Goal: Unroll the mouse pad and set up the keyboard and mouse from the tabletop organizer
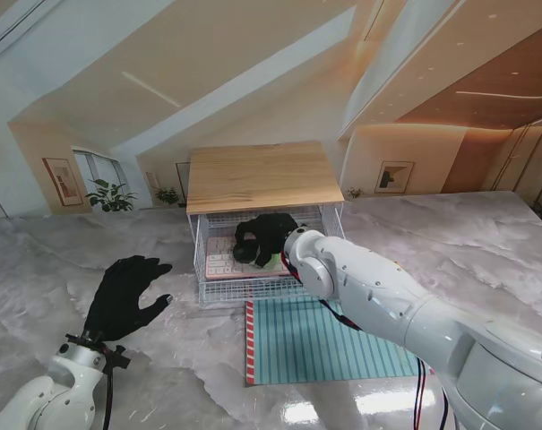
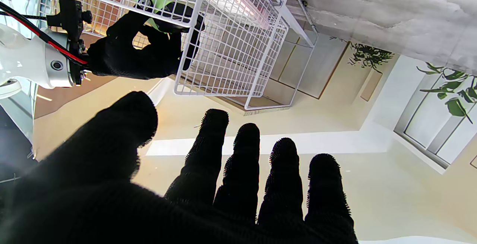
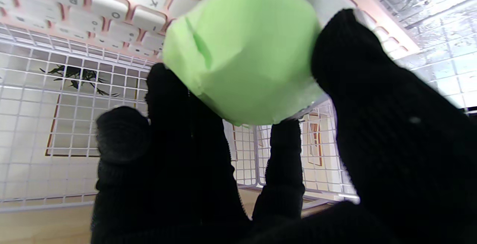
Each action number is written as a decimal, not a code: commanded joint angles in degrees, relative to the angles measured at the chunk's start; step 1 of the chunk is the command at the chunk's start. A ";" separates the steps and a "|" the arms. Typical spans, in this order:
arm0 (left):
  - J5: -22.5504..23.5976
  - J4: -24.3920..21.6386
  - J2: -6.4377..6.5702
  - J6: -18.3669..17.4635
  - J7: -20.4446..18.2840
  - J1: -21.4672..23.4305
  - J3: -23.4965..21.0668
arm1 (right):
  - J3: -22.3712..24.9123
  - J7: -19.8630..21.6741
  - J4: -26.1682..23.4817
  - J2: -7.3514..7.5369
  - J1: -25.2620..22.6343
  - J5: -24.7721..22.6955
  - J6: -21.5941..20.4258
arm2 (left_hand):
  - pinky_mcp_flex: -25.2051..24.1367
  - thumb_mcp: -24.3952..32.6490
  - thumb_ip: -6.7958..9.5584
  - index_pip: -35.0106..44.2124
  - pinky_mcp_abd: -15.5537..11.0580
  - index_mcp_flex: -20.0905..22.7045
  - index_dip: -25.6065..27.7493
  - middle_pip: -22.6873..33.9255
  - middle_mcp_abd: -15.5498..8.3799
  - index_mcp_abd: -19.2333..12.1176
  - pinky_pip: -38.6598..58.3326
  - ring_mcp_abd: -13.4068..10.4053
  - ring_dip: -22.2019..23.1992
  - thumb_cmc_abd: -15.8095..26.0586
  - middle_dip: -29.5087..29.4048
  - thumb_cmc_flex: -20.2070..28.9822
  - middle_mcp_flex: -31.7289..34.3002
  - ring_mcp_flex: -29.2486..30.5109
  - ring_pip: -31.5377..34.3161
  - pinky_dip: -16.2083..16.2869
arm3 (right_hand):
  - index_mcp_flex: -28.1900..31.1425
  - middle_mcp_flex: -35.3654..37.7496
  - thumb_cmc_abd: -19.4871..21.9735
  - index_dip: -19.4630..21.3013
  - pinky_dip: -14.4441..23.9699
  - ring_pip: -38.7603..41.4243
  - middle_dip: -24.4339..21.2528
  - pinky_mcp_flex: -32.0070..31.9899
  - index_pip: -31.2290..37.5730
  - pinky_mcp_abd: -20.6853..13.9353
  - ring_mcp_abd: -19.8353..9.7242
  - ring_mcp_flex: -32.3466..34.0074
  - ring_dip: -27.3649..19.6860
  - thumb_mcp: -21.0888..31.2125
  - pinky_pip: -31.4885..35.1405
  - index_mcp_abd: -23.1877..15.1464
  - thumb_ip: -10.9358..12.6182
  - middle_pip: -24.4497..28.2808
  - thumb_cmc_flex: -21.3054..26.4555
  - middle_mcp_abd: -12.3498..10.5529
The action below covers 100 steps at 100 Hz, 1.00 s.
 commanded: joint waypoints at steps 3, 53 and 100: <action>-0.07 -0.08 -0.30 -0.48 -0.67 0.02 0.09 | 0.11 0.78 -1.22 0.52 -0.45 -0.43 -1.03 | -0.33 -0.23 0.96 -0.52 -0.70 -0.76 -0.29 0.12 -0.80 0.42 -0.50 -0.65 -0.27 0.63 -0.04 -1.35 -0.77 -1.62 -0.54 0.46 | 1.74 6.61 5.36 0.73 2.10 4.21 4.46 1.46 1.22 -3.40 -3.46 3.34 -0.21 9.44 2.30 -1.78 4.39 11.43 12.70 -8.14; -0.34 -0.23 -0.35 -1.03 -0.71 -0.10 0.12 | 3.09 1.82 -4.64 2.66 -1.91 -0.15 -6.45 | -0.35 -0.27 0.95 -0.50 -0.62 -0.68 -0.28 0.09 -0.67 0.43 -0.40 -0.58 -0.26 0.60 -0.06 -1.39 -0.74 -1.57 -0.51 0.47 | 2.48 6.40 5.98 0.84 2.72 4.18 4.86 1.45 0.99 -3.64 -3.86 3.07 -0.63 9.41 1.61 -2.23 4.37 11.28 12.68 -8.61; -0.54 -0.54 -0.35 -1.52 -1.09 -0.41 0.26 | 6.97 1.42 -10.07 5.18 -4.70 -2.22 -10.04 | -0.35 -0.30 0.94 -0.52 -0.61 -0.70 -0.29 0.09 -0.68 0.53 -0.38 -0.59 -0.28 0.65 -0.06 -1.42 -0.72 -1.59 -0.57 0.43 | 3.23 6.34 6.18 1.00 3.13 4.25 5.41 1.71 1.06 -3.91 -4.17 3.21 -0.66 9.45 1.22 -2.35 4.34 11.19 12.60 -8.71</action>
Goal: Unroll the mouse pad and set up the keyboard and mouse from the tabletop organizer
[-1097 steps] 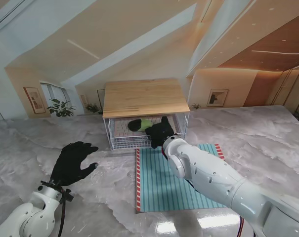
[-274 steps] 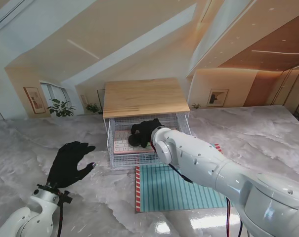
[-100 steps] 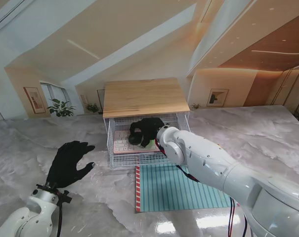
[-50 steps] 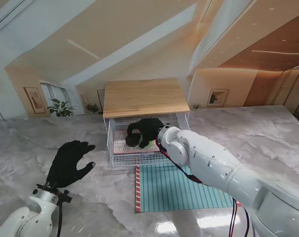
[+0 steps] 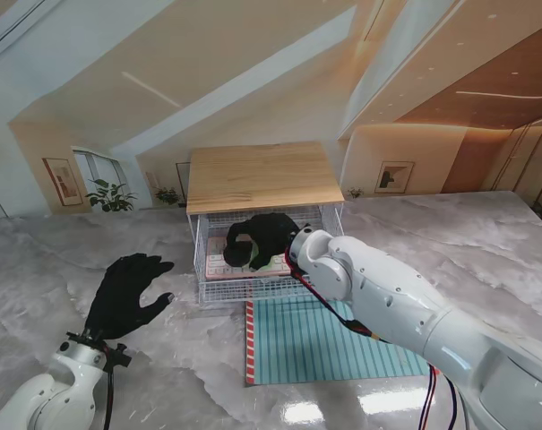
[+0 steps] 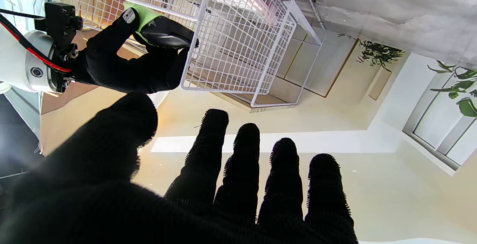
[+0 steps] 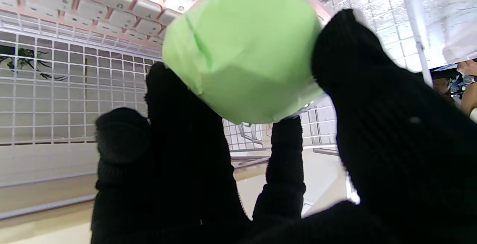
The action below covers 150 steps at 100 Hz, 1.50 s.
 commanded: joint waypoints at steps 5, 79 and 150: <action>-0.14 -0.50 -0.30 -0.42 -1.01 -0.03 0.24 | 0.72 0.40 -1.98 0.73 -1.16 -0.92 -0.93 | -0.35 -0.28 0.95 -0.50 -0.61 -0.64 -0.28 0.09 -0.70 0.47 -0.39 -0.63 -0.27 0.60 -0.06 -1.31 -0.71 -1.53 -0.54 0.42 | 2.02 6.09 6.19 0.87 2.32 3.68 5.46 1.23 1.05 -3.93 -4.08 2.68 -0.09 9.51 1.17 -1.55 4.37 11.20 12.62 -8.93; -0.40 -1.41 -0.30 -1.48 -1.57 -0.01 0.09 | 22.54 -1.23 -24.49 7.02 -20.40 -10.06 -3.50 | -0.35 -0.41 0.93 -0.57 -0.59 -0.53 -0.32 0.04 -0.63 0.45 -0.37 -0.56 -0.29 0.66 -0.09 -1.36 -0.58 -1.49 -0.59 0.39 | 1.98 5.78 6.73 0.93 3.23 4.00 5.94 1.34 0.74 -3.53 -3.74 2.45 0.08 9.20 0.77 -1.21 4.49 11.05 12.90 -8.32; -0.51 -3.69 -0.33 -1.52 -2.33 2.53 -1.45 | 53.10 -7.32 -38.15 9.80 -46.51 -24.11 0.04 | -0.36 -0.72 0.98 -0.93 -0.48 -0.10 -0.54 -0.21 -0.47 0.62 -0.43 -0.30 -0.38 0.73 -0.23 -1.34 -0.35 -1.59 -0.77 0.37 | 3.16 5.77 7.03 0.61 4.18 4.64 6.51 0.91 -0.19 -2.48 -2.64 2.18 0.44 8.49 1.75 0.40 4.96 10.67 13.76 -6.89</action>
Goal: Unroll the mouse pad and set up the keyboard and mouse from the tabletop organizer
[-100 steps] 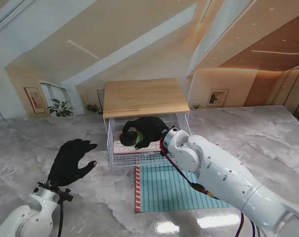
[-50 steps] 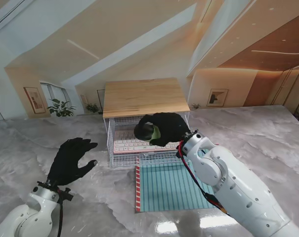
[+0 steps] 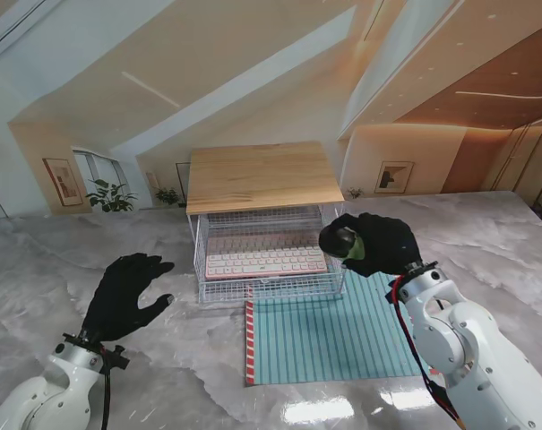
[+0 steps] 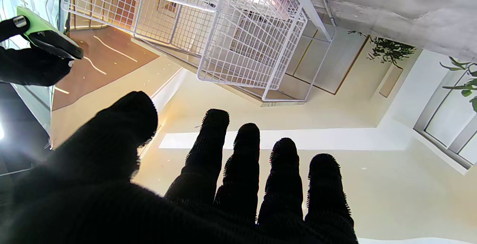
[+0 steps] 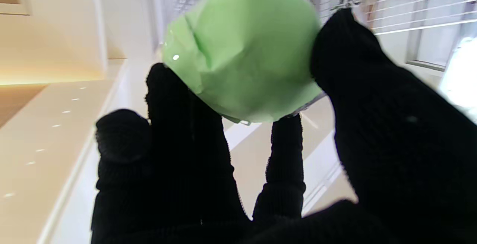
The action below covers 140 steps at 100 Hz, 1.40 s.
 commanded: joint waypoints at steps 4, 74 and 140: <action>-0.20 -0.69 -0.31 -0.10 -0.82 0.46 0.22 | 2.21 -1.29 -0.07 0.77 -2.54 -1.05 1.55 | -0.36 -0.71 0.99 -0.93 -0.48 -0.13 -0.54 -0.17 -0.34 0.34 -0.43 -0.25 -0.38 0.69 -0.22 -1.29 -0.27 -1.60 -0.73 0.37 | 2.54 5.74 6.97 0.29 2.67 3.84 5.77 0.75 -0.23 -2.35 -2.43 2.15 0.47 9.02 1.79 0.31 4.98 10.66 13.22 -7.01; -0.61 -1.70 -0.32 0.55 -1.49 0.64 0.60 | -0.50 -6.68 12.60 0.01 -4.02 0.66 17.94 | -0.36 -0.70 1.04 -0.92 -0.50 -0.17 -0.52 -0.16 -0.40 0.28 -0.50 -0.32 -0.38 0.69 -0.20 -1.37 -0.35 -1.60 -0.74 0.35 | 3.28 5.09 6.91 0.37 3.00 4.83 6.36 -0.33 -1.00 -1.41 -1.19 1.26 1.01 9.39 3.20 1.60 5.21 10.97 13.79 -5.68; -0.72 -2.47 -0.34 0.97 -1.75 1.00 0.62 | -5.64 2.34 15.80 -0.01 -0.73 5.22 27.41 | -0.36 -0.72 1.03 -0.93 -0.53 -0.19 -0.52 -0.18 -0.43 0.37 -0.54 -0.37 -0.39 0.67 -0.21 -1.36 -0.40 -1.59 -0.74 0.36 | 3.40 4.72 7.48 0.11 2.15 3.19 4.87 -3.83 -2.80 1.46 0.49 -0.20 1.81 8.11 3.85 2.82 5.90 8.98 12.24 -4.34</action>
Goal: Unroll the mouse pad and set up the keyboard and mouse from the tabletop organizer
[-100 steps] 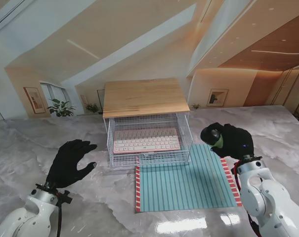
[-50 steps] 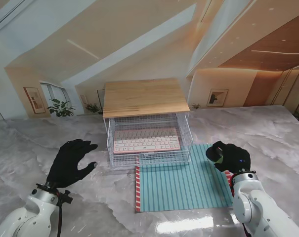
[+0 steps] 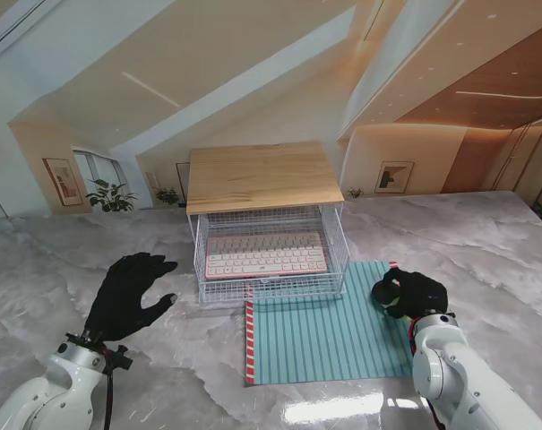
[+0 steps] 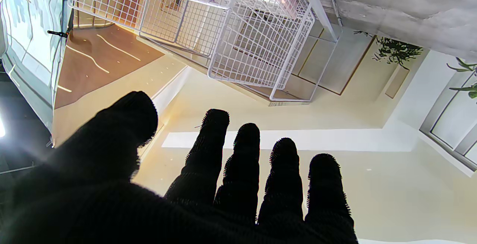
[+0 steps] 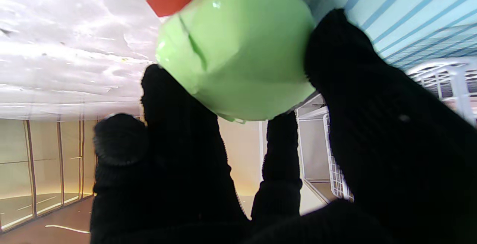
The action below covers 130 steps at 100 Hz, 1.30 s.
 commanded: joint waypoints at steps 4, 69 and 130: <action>-0.19 -0.57 -0.30 -0.06 -0.93 0.31 0.20 | -0.55 1.82 -0.03 -0.04 0.06 0.06 1.04 | -0.36 -0.71 1.04 -0.84 -0.51 -0.24 -0.53 -0.17 -0.51 0.33 -0.54 -0.35 -0.39 0.69 -0.21 -1.37 -0.38 -1.61 -0.74 0.36 | 0.99 4.65 7.33 0.07 1.42 1.65 3.95 -1.01 -0.89 -0.65 -1.26 -0.28 1.38 8.15 2.16 0.01 5.93 8.81 10.90 -6.82; -0.53 -1.00 -0.32 -0.09 -1.36 0.32 0.16 | -0.97 4.18 0.29 0.41 -0.08 -0.24 0.81 | -0.38 -0.72 1.04 -0.79 -0.43 -0.20 -0.50 -0.18 -0.45 0.27 -0.64 -0.36 -0.38 0.67 -0.22 -1.39 -0.40 -1.60 -0.75 0.35 | -6.72 -12.32 7.41 -0.79 -4.07 -24.60 -2.10 -23.62 -5.74 4.26 0.37 -16.57 -0.59 4.19 -9.81 -0.86 12.66 -6.21 -6.86 -7.85; -0.58 -1.29 -0.29 -0.13 -1.71 0.19 0.24 | 5.69 -7.49 -7.28 -2.13 -4.68 4.80 -8.70 | -0.37 -0.70 1.04 -0.74 -0.42 -0.11 -0.48 -0.15 -0.40 0.35 -0.52 -0.28 -0.38 0.69 -0.21 -1.31 -0.25 -1.56 -0.77 0.49 | -10.42 -23.30 13.13 -1.35 -14.67 -34.36 -3.75 -37.78 -7.48 4.04 -2.19 -28.72 -4.18 -3.45 -23.88 -0.97 13.91 -11.16 -11.73 -11.66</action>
